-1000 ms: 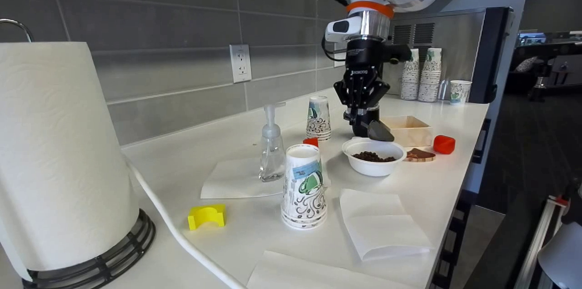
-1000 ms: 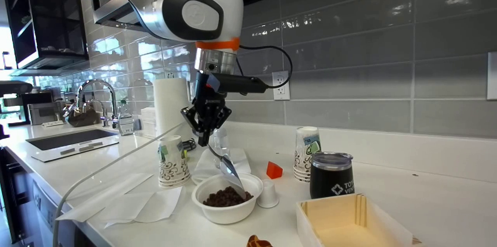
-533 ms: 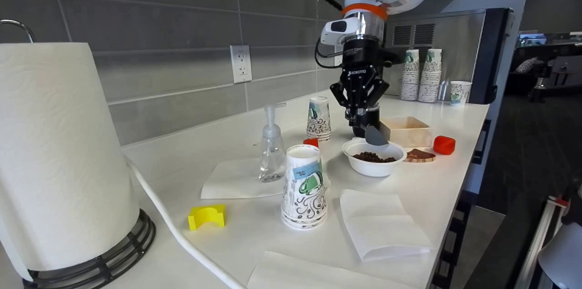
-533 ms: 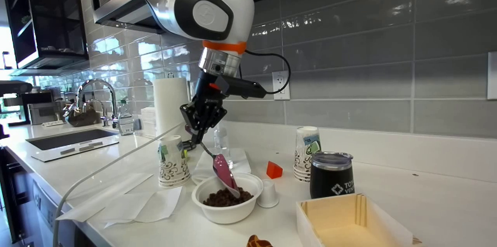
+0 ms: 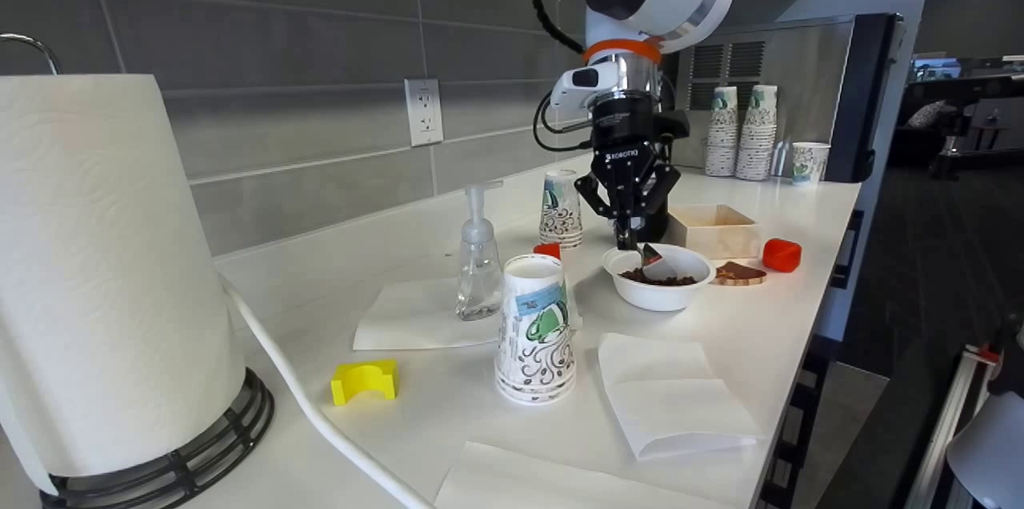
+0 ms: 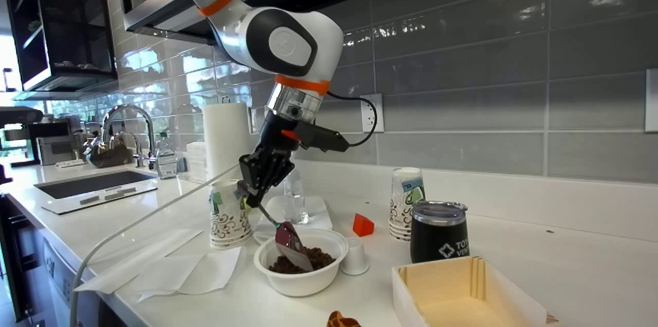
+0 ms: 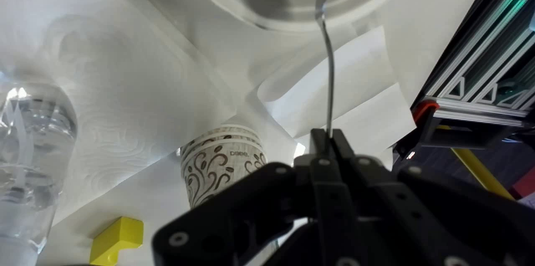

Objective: Stir the contents of the bowl using the cake knife

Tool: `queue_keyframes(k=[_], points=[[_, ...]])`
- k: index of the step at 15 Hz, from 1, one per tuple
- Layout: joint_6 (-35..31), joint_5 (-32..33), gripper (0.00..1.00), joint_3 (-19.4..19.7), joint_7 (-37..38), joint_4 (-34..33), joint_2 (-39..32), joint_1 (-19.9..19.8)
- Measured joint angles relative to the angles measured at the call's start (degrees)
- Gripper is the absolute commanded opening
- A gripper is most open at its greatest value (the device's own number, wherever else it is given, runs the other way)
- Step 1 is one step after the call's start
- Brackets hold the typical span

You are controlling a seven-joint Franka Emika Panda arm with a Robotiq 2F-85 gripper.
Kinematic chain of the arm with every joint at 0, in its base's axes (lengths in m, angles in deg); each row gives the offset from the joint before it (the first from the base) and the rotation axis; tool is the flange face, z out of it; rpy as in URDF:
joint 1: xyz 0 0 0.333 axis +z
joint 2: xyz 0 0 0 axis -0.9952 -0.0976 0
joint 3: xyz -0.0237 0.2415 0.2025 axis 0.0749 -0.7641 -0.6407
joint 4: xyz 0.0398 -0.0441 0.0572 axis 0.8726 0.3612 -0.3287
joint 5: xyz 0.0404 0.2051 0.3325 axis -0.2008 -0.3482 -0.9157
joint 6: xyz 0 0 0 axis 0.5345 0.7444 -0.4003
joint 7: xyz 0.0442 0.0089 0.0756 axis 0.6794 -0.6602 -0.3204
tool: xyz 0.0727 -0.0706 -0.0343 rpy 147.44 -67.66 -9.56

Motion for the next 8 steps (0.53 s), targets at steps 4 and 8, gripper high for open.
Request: queue_keyframes(k=[4,8], points=[[1.76,0.0,0.01,-0.78,-2.01,-0.27,-2.0,-1.62],[3.5,0.0,0.01,-1.14,-2.06,-1.12,-2.57,-3.46]])
